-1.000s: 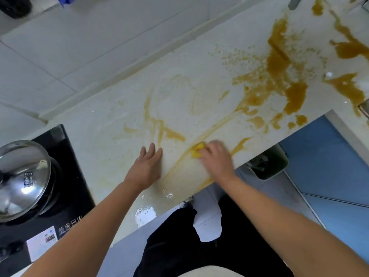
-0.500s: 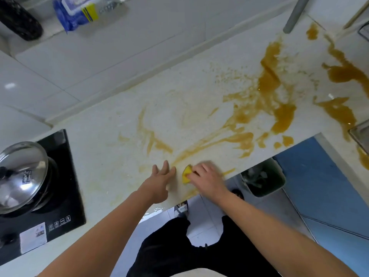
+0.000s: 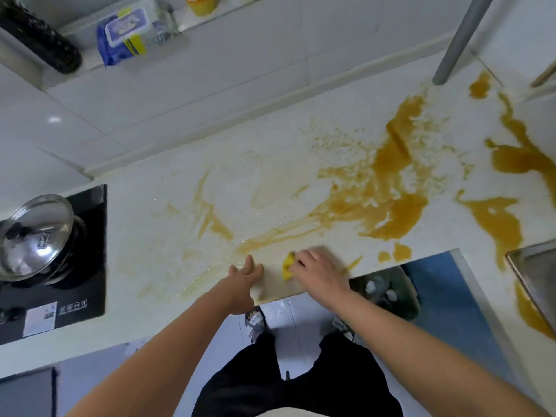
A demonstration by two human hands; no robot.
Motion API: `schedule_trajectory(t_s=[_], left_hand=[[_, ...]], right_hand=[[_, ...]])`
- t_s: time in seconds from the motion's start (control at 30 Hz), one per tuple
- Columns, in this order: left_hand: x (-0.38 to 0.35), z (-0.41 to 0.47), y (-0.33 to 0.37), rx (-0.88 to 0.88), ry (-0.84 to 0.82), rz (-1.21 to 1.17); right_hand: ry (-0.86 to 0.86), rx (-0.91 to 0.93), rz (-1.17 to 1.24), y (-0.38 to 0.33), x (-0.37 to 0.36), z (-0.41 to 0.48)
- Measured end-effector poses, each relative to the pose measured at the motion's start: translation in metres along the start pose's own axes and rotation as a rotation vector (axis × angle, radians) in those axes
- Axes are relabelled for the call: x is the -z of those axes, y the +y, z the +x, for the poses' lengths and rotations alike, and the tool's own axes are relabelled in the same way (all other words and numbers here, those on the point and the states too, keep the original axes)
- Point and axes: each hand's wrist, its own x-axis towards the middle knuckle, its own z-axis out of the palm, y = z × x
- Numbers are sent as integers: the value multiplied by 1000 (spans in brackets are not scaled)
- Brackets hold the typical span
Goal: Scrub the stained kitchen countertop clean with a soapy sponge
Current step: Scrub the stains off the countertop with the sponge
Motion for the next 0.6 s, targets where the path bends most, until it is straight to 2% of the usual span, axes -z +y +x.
schedule_trajectory(t_s=[0.03,0.1,0.27,0.37,0.43,0.57,0.6], left_hand=[[0,0,9,5,-11,-9],[1,0,24,16,-29,-29],[3,-2,34,43,-75,-58],[6,-5,34,54,-87,-56],[9,-6,37,61,-98,-50],[11,-6,40,72,-103,-65],[11,-6,40,74,-102,-74]], right_hand=[[-43,78,-15,-1,-6,-8],[-13,69,-5,27,-5,-14],[190,-268,-190,126,56,-1],[251,-422,-208,136,75,10],[123,-364,-140,106,65,13],[-118,-60,173,30,23,-9],[-148,43,170,28,17,-13]])
